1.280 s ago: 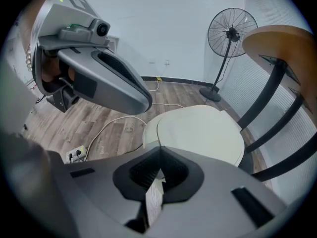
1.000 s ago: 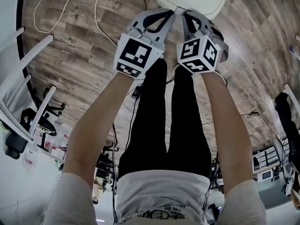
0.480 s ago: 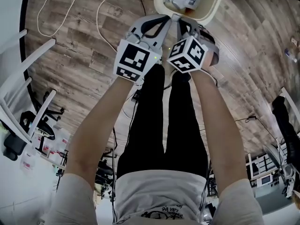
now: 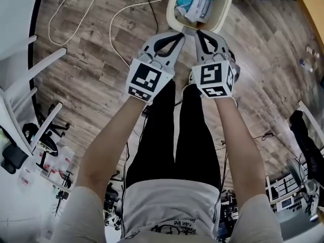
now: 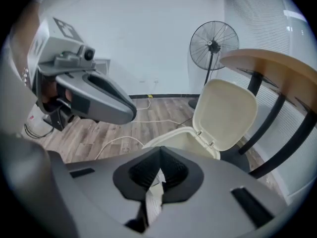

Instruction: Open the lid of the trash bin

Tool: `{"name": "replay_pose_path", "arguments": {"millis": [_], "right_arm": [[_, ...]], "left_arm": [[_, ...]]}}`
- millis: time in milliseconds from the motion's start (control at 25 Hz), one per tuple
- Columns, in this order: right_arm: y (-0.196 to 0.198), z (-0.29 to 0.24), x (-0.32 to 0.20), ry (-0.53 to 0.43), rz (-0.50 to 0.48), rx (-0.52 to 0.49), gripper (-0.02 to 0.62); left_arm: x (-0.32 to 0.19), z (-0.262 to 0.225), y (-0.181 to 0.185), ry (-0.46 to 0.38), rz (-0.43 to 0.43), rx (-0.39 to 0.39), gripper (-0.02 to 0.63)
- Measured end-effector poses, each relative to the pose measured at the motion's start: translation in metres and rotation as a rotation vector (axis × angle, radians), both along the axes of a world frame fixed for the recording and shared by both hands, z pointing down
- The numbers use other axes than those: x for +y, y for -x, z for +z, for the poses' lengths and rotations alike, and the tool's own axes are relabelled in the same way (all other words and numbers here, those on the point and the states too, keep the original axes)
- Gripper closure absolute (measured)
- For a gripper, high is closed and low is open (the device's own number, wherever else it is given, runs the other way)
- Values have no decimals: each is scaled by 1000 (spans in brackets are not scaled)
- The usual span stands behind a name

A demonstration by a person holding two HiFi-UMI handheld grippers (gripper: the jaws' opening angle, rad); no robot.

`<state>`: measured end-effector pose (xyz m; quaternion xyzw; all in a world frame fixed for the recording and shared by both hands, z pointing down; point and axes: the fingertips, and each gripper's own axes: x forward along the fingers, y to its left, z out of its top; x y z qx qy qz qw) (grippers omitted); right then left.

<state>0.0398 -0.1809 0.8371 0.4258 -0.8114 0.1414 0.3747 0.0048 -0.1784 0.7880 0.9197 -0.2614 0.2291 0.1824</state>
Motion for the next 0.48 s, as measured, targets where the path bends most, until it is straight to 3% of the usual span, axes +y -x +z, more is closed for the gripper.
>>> {"name": "replay_pose_path", "arguments": {"millis": [480], "right_arm": [[-24, -189, -13, -197, 130, -278, 589]], "left_arm": [[-16, -154, 9, -92, -96, 75, 586]]}}
